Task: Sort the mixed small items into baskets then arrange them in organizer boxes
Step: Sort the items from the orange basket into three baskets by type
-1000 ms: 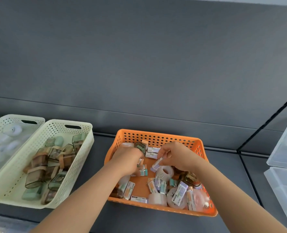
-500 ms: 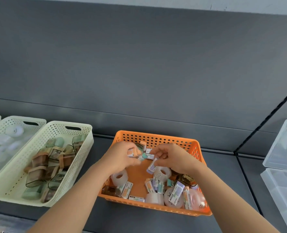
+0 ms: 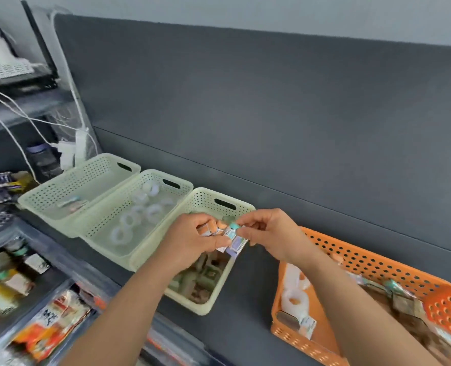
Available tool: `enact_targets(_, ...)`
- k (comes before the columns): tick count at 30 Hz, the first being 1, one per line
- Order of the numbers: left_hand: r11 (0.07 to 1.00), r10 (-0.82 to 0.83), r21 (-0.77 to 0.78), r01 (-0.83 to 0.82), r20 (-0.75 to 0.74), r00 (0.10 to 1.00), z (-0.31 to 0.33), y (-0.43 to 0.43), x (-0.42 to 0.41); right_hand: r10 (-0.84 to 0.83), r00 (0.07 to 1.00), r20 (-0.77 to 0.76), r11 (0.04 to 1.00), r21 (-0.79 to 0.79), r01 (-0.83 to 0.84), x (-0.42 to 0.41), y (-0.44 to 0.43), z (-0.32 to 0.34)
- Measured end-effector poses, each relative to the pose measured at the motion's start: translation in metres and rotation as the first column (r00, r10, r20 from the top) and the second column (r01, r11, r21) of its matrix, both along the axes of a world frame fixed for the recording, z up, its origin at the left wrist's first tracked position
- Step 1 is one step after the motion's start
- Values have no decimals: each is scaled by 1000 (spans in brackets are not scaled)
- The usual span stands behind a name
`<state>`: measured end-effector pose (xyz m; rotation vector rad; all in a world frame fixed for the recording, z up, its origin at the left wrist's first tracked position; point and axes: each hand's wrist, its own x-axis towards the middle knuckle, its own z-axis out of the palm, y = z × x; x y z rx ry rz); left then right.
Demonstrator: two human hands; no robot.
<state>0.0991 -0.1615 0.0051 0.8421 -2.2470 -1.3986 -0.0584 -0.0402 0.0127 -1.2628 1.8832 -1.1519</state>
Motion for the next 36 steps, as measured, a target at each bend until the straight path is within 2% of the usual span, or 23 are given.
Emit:
enact_targets(3, 993, 107, 57, -105, -45, 993, 2, -58, 42, -30, 999, 24, 999, -21, 30, 31, -66, -2)
enact_targets(7, 976, 217, 22, -217, -8, 976, -3, -151, 99, -87, 996, -1, 994, -59, 87, 70, -153, -8)
enact_targets(12, 976, 211, -68, -204, 117, 970, -18, -261, 154, -152, 988, -32, 986, -73, 150, 120, -260, -23)
enact_targets(17, 963, 240, -192, -190, 286, 928, -47, -349, 181, -167, 979, -121, 986, -52, 162, 156, -349, -34)
enact_targets(22, 959, 168, -283, -34, 467, 868, -69, -385, 183, -69, 957, -283, 985, 130, 110, 169, -402, -53)
enact_targets(25, 947, 136, -317, 46, 529, 838, -73, -394, 186, 103, 835, -540, 938, 332, 99, 169, -414, -62)
enact_targets(26, 942, 142, -330, 51, 534, 834, -73, -394, 186, 126, 796, -592, 931, 347, 111, 168, -414, -63)
enact_targets(28, 927, 176, -375, 31, 506, 844, -69, -393, 186, 96, 786, -610, 941, 313, 128, 167, -406, -60)
enact_targets(31, 862, 195, -505, 51, 424, 885, -53, -376, 177, -28, 826, -563, 962, 209, 175, 164, -378, -45)
enact_targets(36, 806, 25, -581, 114, 225, 974, -21, -308, 137, -227, 798, -559, 940, 89, 330, 147, -285, -19)
